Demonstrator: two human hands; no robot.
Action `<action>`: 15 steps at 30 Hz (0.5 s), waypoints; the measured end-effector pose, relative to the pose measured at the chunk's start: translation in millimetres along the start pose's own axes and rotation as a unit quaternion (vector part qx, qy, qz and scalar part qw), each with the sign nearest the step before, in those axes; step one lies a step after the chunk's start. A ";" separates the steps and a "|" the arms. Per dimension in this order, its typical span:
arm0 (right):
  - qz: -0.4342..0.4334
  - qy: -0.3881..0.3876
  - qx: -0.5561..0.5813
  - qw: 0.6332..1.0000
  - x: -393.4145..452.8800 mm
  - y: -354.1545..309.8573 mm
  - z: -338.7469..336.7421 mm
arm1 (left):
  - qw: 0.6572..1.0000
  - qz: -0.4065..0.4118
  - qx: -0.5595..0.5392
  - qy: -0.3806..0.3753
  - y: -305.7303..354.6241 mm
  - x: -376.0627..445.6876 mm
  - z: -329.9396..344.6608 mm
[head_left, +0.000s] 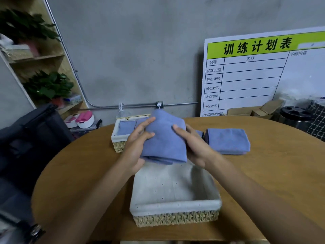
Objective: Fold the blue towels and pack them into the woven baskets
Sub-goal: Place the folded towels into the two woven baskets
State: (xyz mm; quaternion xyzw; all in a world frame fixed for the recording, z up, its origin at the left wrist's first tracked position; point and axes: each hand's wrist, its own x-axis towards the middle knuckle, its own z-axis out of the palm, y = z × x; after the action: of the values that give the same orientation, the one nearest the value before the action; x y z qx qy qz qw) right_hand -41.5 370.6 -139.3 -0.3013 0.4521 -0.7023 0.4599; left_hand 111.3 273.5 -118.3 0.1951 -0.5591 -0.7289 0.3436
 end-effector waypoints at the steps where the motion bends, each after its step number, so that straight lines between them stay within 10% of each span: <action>1: -0.018 0.026 -0.024 0.999 -2.4 6.1 0.9 | 1.000 -0.005 0.022 -0.010 -2.6 -6.8 -4.8; 9: -0.053 0.037 -0.306 0.950 -24.2 37.5 7.3 | 0.951 -0.018 0.299 -0.075 -16.7 -45.5 -47.1; 15: -0.041 -0.001 -0.426 0.904 -30.2 71.0 2.2 | 0.731 0.102 0.667 -0.100 -34.4 -49.0 -71.5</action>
State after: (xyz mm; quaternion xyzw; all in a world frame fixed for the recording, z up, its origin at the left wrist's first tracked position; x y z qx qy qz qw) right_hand -1.2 385.6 -203.5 -0.4876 0.6946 -0.4612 0.2591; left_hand 183.1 264.8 -177.2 0.2415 -0.9493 -0.1446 0.1399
